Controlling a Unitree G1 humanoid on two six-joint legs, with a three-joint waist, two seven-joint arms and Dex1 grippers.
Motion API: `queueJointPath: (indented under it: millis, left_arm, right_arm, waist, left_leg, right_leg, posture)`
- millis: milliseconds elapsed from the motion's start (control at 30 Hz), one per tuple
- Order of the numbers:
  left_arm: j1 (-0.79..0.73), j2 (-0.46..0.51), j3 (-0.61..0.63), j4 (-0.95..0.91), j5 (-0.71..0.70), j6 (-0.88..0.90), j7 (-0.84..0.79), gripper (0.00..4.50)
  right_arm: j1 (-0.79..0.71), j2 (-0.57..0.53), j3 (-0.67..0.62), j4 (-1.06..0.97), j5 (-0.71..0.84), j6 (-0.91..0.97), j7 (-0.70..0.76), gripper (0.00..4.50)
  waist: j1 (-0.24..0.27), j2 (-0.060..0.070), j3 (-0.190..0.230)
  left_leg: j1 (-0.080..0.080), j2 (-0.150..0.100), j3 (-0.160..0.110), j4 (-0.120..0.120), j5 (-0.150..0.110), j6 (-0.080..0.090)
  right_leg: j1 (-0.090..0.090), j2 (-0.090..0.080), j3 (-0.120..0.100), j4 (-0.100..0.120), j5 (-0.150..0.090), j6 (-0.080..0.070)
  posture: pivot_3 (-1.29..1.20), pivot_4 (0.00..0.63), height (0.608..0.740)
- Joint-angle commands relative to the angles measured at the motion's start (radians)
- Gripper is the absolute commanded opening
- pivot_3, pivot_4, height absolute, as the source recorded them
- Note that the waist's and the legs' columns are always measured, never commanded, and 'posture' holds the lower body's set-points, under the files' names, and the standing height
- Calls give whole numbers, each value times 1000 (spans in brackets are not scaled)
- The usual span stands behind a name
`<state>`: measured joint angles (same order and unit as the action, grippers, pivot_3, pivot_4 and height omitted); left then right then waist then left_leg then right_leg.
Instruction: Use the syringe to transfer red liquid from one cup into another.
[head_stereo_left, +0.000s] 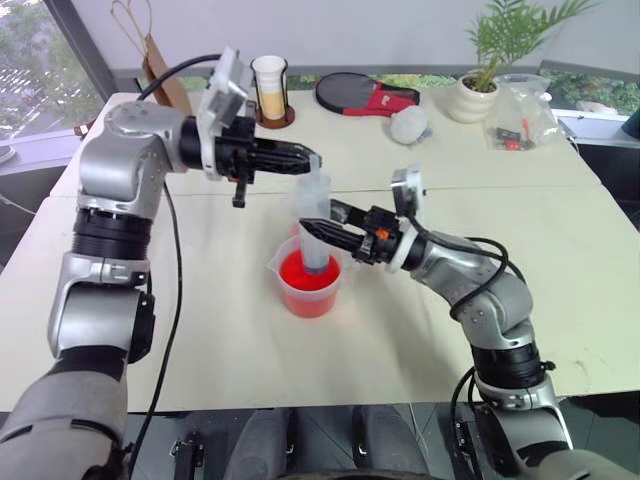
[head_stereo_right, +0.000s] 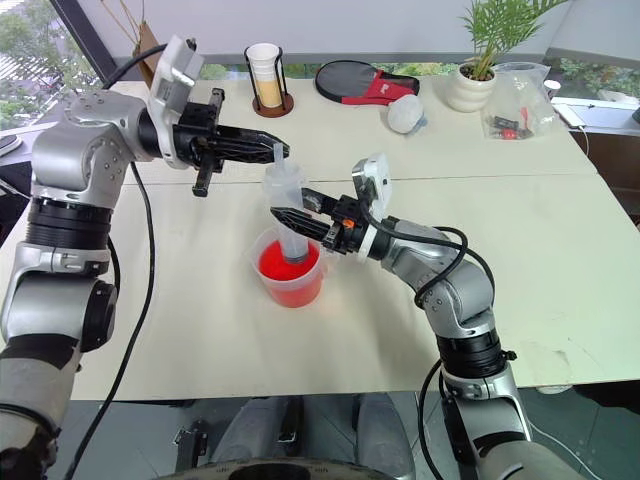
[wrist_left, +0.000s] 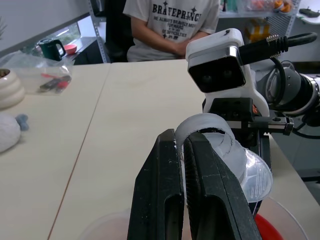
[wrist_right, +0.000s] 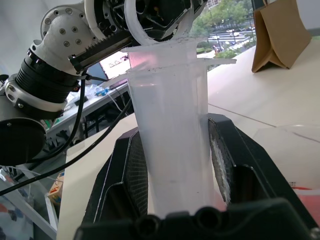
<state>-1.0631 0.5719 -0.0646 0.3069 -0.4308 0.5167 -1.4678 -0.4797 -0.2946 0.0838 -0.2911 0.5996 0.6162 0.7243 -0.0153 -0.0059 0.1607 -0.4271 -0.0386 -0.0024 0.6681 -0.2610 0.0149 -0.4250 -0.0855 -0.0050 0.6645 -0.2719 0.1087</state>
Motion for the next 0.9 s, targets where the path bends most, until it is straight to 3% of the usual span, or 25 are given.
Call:
queueJointPath:
  millis: [33,400,900]
  left_arm:
    - [-26,-1,43,-45,-47,21,23,46]
    - [-118,-14,95,11,-97,41,68,46]
    - [-130,-18,105,17,-129,66,72,46]
  right_arm:
    - [4,1,24,-30,-10,-29,16,1396]
    - [16,-1,51,-17,-17,-55,21,1396]
    - [25,-9,63,-1,-31,-73,29,1396]
  waist:
    - [0,0,0]
    - [1,0,0]
    - [0,0,0]
  left_leg:
    - [0,0,0,0,0,0]
    - [0,0,0,0,0,0]
    - [0,0,0,0,0,0]
  right_leg:
    - [0,0,0,0,0,0]
    - [0,0,0,0,0,0]
    - [0,0,0,0,0,0]
  posture:
    - [0,150,740]
    - [0,150,740]
    - [0,150,740]
